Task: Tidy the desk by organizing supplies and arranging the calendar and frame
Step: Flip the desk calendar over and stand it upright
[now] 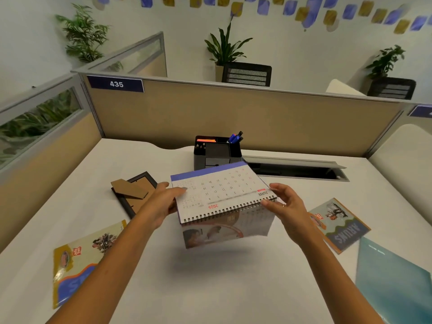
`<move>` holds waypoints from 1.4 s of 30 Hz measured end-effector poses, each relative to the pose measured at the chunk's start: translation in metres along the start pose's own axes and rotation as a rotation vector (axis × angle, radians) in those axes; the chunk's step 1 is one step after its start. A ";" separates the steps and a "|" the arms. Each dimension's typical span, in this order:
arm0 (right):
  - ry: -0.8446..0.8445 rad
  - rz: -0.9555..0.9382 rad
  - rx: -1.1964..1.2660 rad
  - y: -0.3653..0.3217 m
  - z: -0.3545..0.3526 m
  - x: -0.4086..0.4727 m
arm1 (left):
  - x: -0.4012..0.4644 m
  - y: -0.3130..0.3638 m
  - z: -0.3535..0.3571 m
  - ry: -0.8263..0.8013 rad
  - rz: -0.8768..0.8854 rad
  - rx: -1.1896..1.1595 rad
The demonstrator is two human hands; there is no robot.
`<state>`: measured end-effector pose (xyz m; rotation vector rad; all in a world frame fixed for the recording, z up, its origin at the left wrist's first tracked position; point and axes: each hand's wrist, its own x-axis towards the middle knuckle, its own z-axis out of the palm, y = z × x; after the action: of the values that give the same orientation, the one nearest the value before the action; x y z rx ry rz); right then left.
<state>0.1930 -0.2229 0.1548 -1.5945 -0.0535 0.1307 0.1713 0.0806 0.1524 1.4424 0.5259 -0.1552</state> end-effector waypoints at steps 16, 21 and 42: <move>0.198 -0.114 -0.078 -0.018 -0.036 0.052 | -0.013 0.035 0.050 0.076 0.421 0.339; 0.195 -0.091 -0.057 -0.019 -0.051 0.064 | -0.028 0.046 0.064 0.037 0.444 0.300; 0.155 0.103 0.088 -0.029 0.014 0.082 | -0.024 0.063 0.012 0.103 0.505 0.247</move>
<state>0.2737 -0.1990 0.1793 -1.5152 0.1535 0.0882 0.1788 0.0728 0.2196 1.7878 0.2160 0.2659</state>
